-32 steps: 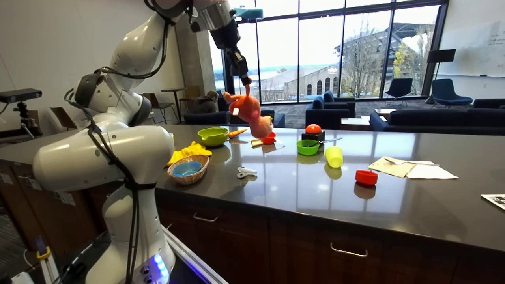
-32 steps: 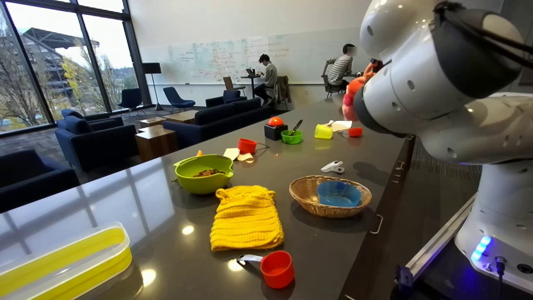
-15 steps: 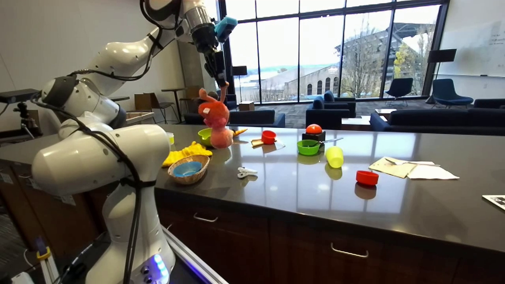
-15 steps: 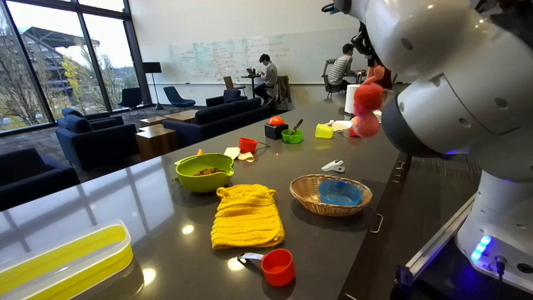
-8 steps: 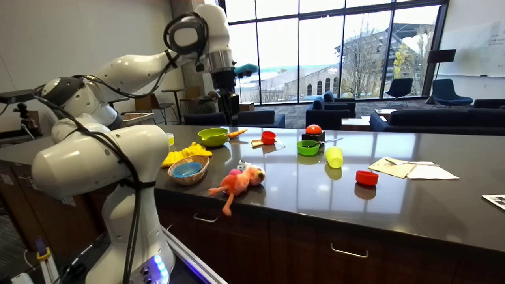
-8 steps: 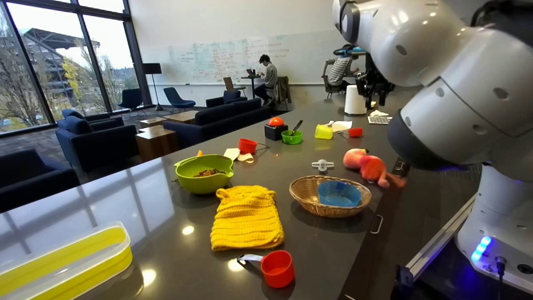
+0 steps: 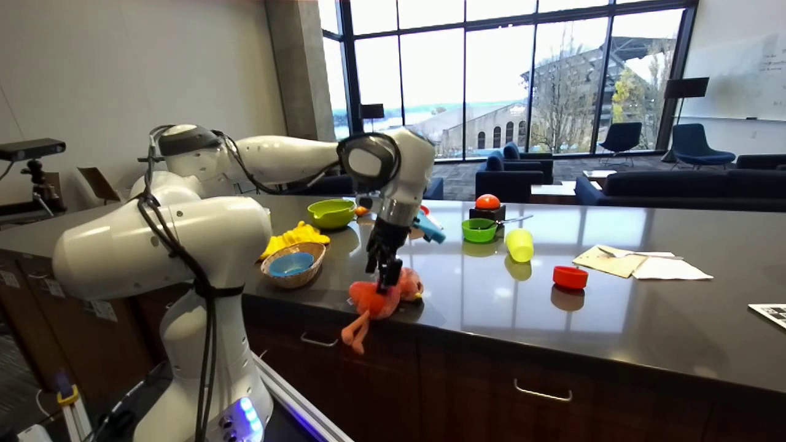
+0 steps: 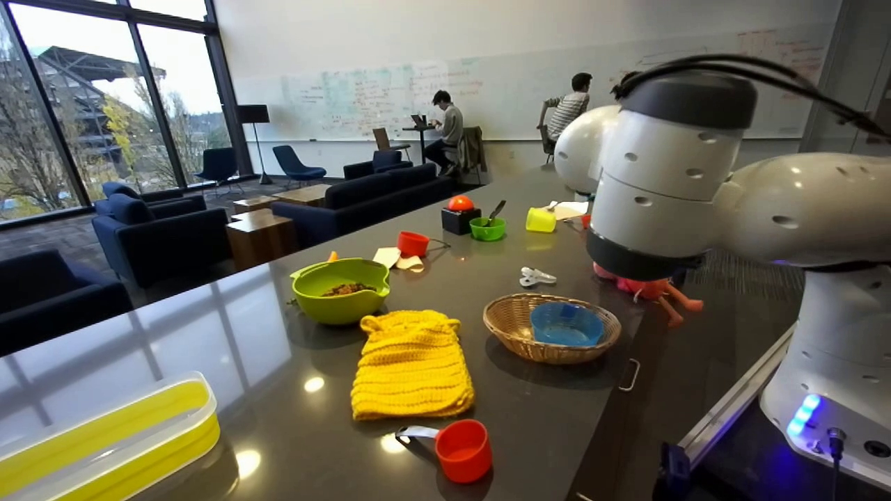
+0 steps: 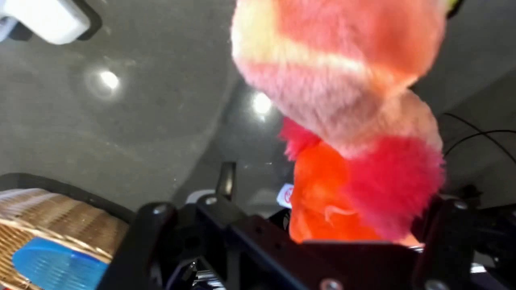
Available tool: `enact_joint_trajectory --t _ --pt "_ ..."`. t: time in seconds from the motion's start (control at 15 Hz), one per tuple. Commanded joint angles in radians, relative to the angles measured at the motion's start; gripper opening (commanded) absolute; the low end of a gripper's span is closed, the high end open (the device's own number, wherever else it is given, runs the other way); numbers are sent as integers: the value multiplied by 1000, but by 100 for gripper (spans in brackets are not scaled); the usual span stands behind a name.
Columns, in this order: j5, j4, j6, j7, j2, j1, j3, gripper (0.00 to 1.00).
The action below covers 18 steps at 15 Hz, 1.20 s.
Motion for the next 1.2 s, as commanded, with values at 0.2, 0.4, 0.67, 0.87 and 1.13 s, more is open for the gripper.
enact_joint_trajectory --t 0.2,0.4,0.67,0.87,1.13 --pt "19 112 -55 -16 -99 -158 126 57" --pt "-1 125 -58 -26 -116 -203 128 38" --pt "-12 122 -55 -41 -139 -248 123 4" --pt "-20 128 -61 -60 -159 -264 122 3" --pt "-37 118 -36 -135 -162 -240 103 2"
